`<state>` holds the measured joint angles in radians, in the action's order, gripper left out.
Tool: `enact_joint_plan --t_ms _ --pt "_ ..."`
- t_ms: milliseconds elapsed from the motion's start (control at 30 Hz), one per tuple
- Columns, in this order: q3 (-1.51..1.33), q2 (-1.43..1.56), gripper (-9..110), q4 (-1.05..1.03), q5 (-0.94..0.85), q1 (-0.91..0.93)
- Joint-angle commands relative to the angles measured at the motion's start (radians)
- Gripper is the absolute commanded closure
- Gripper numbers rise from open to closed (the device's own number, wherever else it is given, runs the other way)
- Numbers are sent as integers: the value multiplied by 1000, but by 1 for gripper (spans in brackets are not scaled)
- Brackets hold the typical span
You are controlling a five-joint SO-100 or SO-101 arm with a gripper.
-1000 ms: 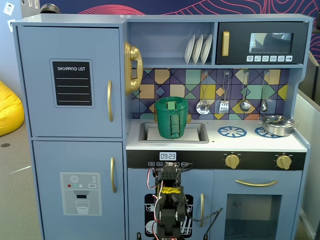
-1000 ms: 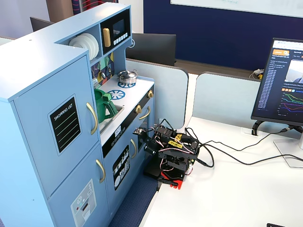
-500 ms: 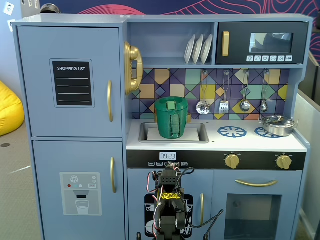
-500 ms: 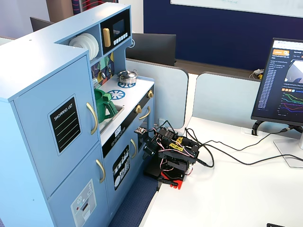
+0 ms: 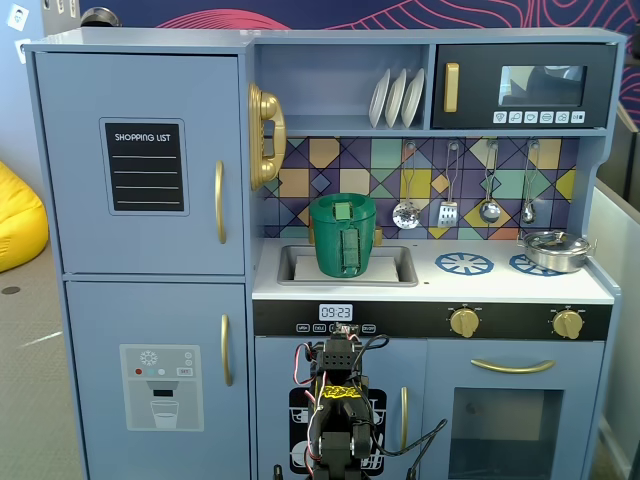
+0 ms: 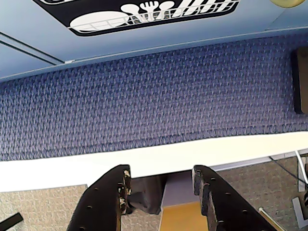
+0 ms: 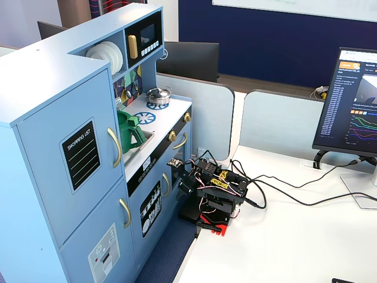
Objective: Close the left cabinet door
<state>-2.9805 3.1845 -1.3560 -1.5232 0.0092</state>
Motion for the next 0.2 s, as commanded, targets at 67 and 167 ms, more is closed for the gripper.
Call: enact_joint_plan --t_ms 67,167 --pt "-17 -6 94 -176 11 -9" --pt "-17 -6 94 -176 11 -9"
